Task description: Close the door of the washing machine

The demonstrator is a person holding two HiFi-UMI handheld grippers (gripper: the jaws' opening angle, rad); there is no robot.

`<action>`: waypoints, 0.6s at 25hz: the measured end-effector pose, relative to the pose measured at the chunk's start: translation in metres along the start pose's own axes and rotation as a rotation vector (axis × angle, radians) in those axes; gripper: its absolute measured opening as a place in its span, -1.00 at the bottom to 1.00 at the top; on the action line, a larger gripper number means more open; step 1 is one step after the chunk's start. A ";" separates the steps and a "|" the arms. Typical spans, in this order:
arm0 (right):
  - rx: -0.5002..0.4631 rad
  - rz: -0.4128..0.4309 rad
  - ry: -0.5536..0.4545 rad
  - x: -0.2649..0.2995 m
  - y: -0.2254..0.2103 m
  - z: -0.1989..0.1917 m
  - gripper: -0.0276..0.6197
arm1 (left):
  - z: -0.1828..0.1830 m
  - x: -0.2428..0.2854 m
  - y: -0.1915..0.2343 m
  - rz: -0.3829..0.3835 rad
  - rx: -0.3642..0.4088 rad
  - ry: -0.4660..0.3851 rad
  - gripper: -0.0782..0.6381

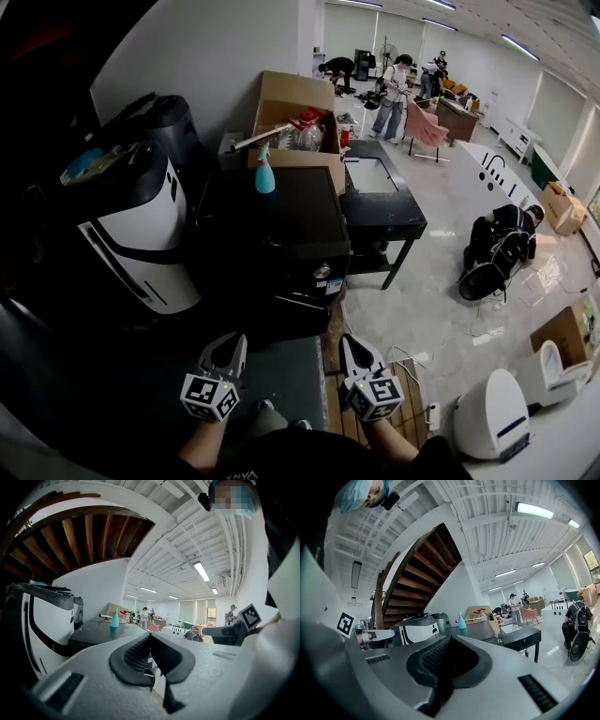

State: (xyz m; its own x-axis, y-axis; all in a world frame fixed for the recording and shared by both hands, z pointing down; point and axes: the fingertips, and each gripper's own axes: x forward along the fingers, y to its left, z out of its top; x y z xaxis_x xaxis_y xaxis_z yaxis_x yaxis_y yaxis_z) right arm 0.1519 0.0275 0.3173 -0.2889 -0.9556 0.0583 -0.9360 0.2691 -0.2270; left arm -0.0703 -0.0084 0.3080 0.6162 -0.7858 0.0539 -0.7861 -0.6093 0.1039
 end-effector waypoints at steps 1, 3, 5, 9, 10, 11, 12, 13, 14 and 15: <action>-0.003 0.005 0.002 -0.002 0.002 0.000 -0.91 | 0.000 -0.004 0.000 0.006 -0.001 -0.001 -0.76; -0.008 0.014 0.005 -0.005 0.005 0.000 -0.91 | 0.002 -0.010 0.001 0.012 0.004 -0.005 -0.76; -0.015 0.018 0.013 -0.007 0.009 -0.003 -0.91 | 0.004 -0.013 0.002 0.012 0.017 -0.008 -0.76; -0.025 0.020 0.048 -0.011 0.017 -0.012 -0.92 | 0.008 -0.020 0.004 0.015 0.029 -0.018 -0.76; -0.029 0.019 0.055 -0.011 0.018 -0.013 -0.92 | 0.009 -0.022 0.005 0.017 0.029 -0.020 -0.76; -0.033 0.018 0.060 -0.012 0.019 -0.013 -0.92 | 0.010 -0.024 0.005 0.019 0.029 -0.023 -0.76; -0.037 0.016 0.064 -0.011 0.020 -0.013 -0.92 | 0.012 -0.024 0.006 0.020 0.029 -0.025 -0.76; -0.042 0.016 0.067 -0.010 0.020 -0.012 -0.92 | 0.013 -0.025 0.007 0.023 0.029 -0.026 -0.76; -0.048 0.017 0.069 -0.009 0.021 -0.011 -0.92 | 0.014 -0.025 0.008 0.026 0.028 -0.026 -0.76; -0.053 0.019 0.072 -0.008 0.022 -0.011 -0.92 | 0.014 -0.026 0.009 0.029 0.027 -0.025 -0.76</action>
State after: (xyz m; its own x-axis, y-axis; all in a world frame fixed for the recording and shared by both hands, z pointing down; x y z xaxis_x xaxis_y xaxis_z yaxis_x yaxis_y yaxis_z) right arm 0.1316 0.0424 0.3224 -0.3183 -0.9397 0.1249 -0.9391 0.2945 -0.1773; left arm -0.0943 0.0053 0.2938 0.5920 -0.8053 0.0311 -0.8048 -0.5886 0.0760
